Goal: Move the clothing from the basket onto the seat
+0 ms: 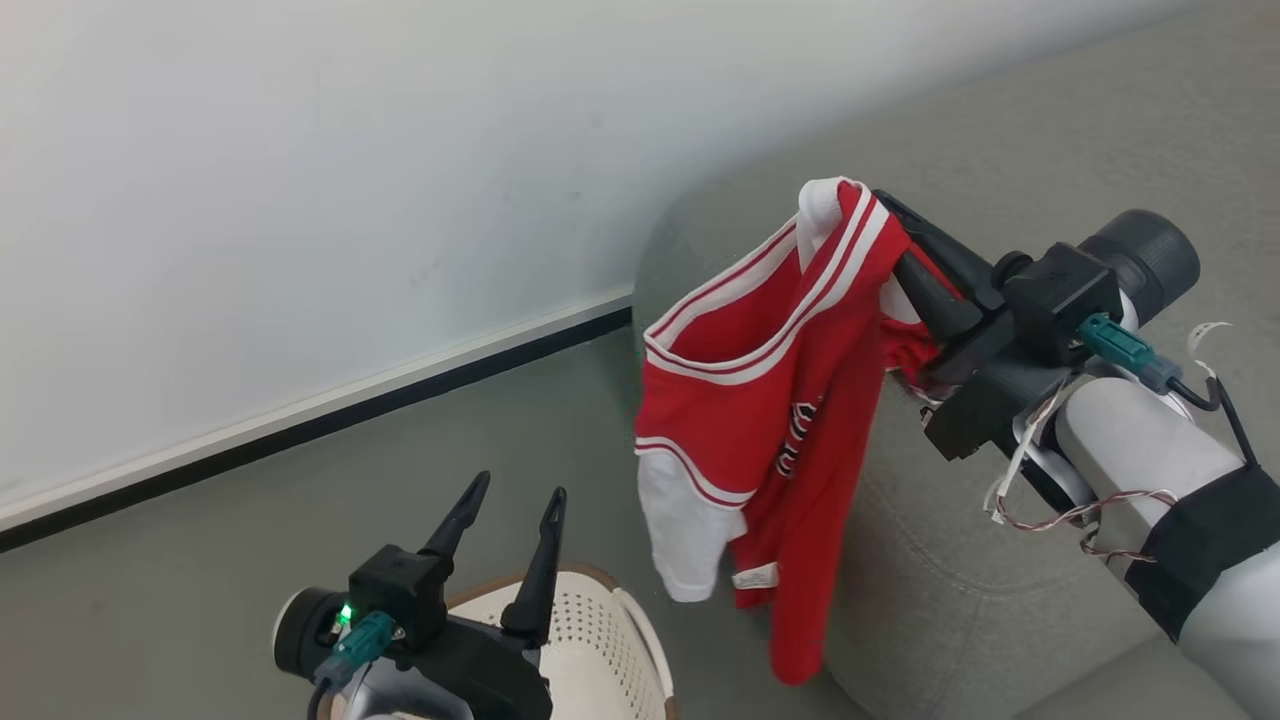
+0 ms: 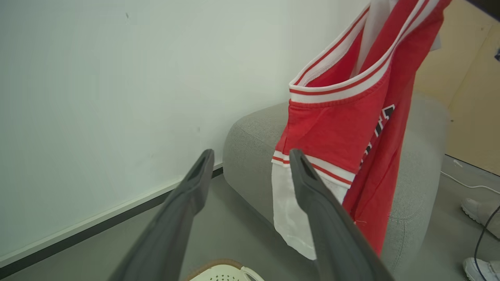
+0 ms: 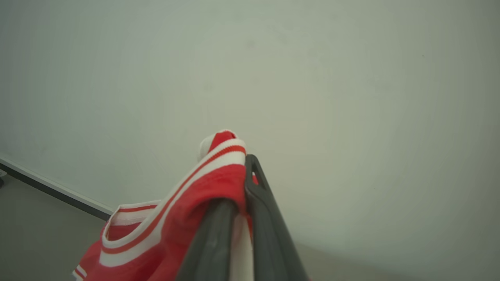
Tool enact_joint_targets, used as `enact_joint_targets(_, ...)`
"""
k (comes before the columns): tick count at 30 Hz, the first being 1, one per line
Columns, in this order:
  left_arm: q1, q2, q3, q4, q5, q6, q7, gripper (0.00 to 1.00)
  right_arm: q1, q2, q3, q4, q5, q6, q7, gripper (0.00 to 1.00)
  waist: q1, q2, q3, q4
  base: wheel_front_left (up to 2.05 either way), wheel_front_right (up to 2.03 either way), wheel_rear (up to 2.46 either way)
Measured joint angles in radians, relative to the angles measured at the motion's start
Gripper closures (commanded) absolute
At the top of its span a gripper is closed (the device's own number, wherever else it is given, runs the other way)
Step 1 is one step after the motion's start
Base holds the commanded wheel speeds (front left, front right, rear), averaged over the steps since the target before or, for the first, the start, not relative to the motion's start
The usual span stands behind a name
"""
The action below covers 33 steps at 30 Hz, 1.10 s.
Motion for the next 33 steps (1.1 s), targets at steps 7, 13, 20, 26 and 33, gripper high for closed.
enact_joint_targets(7, 0.004, -0.007, -0.01, 0.002, 0.0, -0.007, -0.006, 0.0, 0.015, -0.029, -0.018, -0.051, -0.011, -0.011, 0.0, 1.0, 0.0001, 0.0, 0.004, -0.079, 0.0, 0.0, 0.0)
enact_joint_targets(13, 0.011, -0.02, -0.028, 0.002, 0.004, -0.007, -0.009, 0.0, 0.036, -0.06, -0.045, -0.088, -0.021, -0.027, 0.0, 1.0, 0.0001, 0.0, 0.013, -0.142, 0.0, 0.0, 0.0)
enact_joint_targets(20, 0.004, -0.024, -0.04, 0.005, 0.017, -0.009, -0.009, 0.0, 0.056, -0.089, -0.078, -0.104, -0.02, -0.044, 0.0, 1.0, 0.0002, 0.0, 0.047, -0.175, 0.0, 0.0, 0.0)
enact_joint_targets(26, -0.006, -0.023, -0.055, 0.007, 0.022, -0.017, -0.003, 0.0, 0.053, -0.086, -0.098, -0.085, -0.005, -0.044, 0.0, 1.0, 0.0002, 0.0, 0.075, -0.17, 0.0, 0.0, 0.0)
enact_joint_targets(33, -0.024, -0.011, -0.058, -0.002, 0.034, -0.017, 0.009, 0.0, -0.038, -0.07, -0.123, -0.005, 0.007, -0.021, 0.0, 1.0, 0.0002, 0.0, 0.111, -0.141, 0.0, 0.0, 0.0)
